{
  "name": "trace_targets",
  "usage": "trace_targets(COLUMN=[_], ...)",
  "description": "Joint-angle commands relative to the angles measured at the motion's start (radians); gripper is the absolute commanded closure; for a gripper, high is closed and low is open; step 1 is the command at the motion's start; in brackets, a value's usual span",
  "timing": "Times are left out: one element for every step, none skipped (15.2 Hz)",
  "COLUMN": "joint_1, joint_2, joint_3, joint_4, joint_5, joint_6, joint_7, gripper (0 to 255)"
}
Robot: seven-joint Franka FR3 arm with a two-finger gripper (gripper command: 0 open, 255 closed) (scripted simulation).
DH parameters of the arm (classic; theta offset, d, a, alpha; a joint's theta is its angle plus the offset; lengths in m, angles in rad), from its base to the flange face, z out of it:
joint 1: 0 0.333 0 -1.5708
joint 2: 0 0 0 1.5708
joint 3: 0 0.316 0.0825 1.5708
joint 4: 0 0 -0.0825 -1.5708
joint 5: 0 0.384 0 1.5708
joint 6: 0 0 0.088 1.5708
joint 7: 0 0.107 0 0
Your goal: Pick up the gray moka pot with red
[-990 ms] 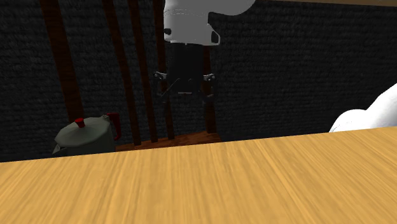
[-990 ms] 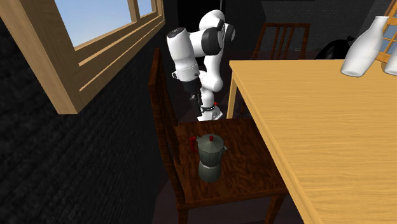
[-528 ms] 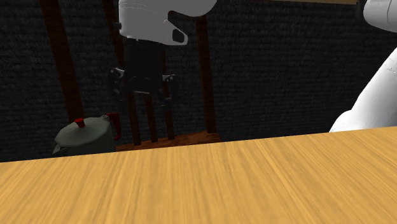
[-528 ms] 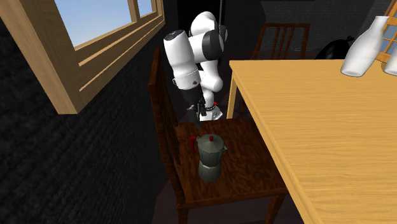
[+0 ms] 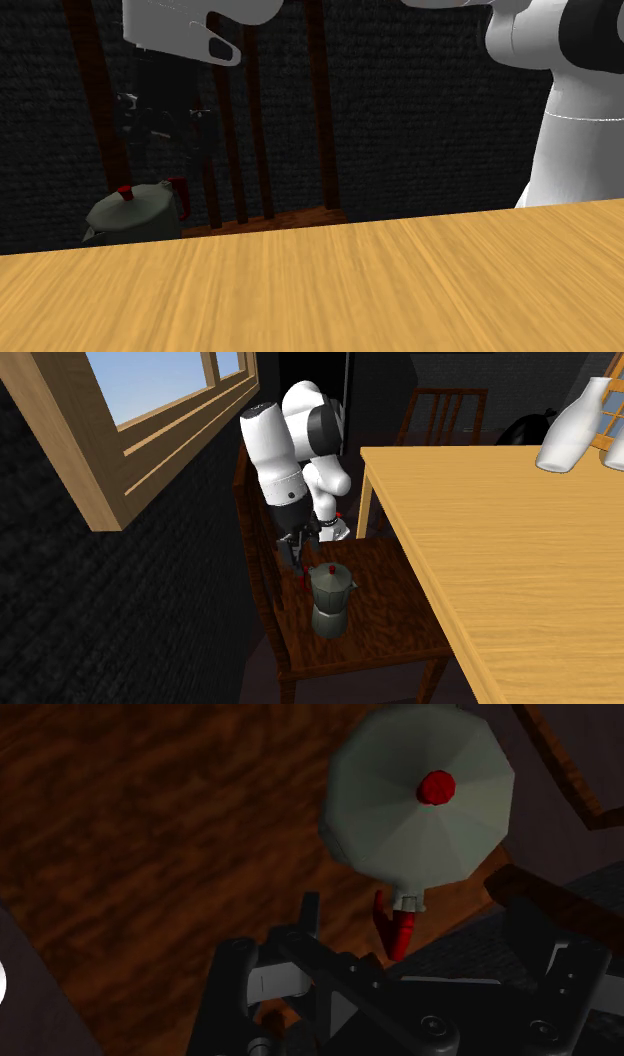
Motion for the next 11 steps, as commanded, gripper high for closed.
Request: trace_targets(joint_1=[0.003,0.002,0.001,0.000,-0.001,-0.002,-0.003,-0.003,-0.008,-0.008,-0.007], joint_2=[0.009,0.008,0.007,0.006,0.006,0.006,0.006,0.006,-0.005,-0.003,-0.003], joint_3=[-0.002,-0.002,-0.002,-0.003,-0.003,-0.003,-0.002,-0.002,-0.002,-0.002,-0.002], joint_4=[-0.013,-0.028,-0.042,-0.056,-0.070,-0.091,-0.091,-0.091,-0.104,-0.101,-0.099], joint_5=[-0.004,-0.002,-0.001,0.000,0.001,0.003,0.003,0.003,0.010,0.009,0.009], joint_6=[0.024,0.037,0.050,0.063,0.076,0.096,0.096,0.096,0.099,0.098,0.097], joint_7=[0.006,0.002,-0.002,-0.005,-0.008,-0.014,-0.014,-0.013,-0.019,-0.018,-0.017], gripper=[0,0,0,0,0,0,0,0,255,255,255])
